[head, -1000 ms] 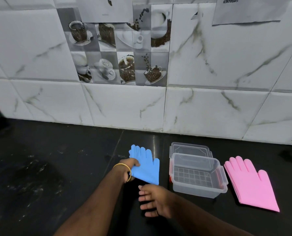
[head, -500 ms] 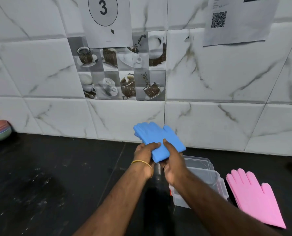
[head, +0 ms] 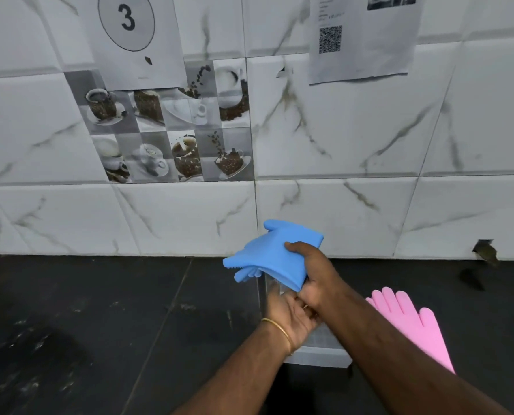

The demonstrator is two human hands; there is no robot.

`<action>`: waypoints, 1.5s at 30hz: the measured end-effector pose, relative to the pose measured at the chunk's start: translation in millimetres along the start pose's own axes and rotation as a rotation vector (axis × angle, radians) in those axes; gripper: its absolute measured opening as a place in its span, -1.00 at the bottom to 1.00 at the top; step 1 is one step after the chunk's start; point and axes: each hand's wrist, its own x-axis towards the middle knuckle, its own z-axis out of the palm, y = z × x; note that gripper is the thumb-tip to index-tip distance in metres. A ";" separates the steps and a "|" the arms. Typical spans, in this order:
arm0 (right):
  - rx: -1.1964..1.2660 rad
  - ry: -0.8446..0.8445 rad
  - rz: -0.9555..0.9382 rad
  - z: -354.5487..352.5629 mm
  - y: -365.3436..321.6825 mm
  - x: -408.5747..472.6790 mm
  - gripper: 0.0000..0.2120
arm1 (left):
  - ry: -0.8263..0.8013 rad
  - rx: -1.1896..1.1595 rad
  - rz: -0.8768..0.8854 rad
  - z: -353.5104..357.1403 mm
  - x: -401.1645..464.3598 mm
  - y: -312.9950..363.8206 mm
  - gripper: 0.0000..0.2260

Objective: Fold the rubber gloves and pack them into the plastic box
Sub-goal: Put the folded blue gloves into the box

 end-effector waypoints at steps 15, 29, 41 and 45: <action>-0.358 0.049 0.124 -103.9 -17.7 10.0 -0.61 | -0.242 -0.093 0.031 -27.1 6.4 18.3 -0.05; -1.350 0.284 -0.108 -142.4 2.3 21.7 -0.48 | 0.090 0.143 -0.099 -40.0 13.7 3.6 -0.47; -1.914 0.012 -0.359 -142.9 21.1 25.1 -0.53 | 0.167 0.133 -0.100 -47.2 25.9 -3.6 -0.57; -2.089 -0.022 -0.364 -139.0 27.5 30.0 -0.58 | 0.196 0.202 -0.112 -42.6 27.6 -4.2 -0.62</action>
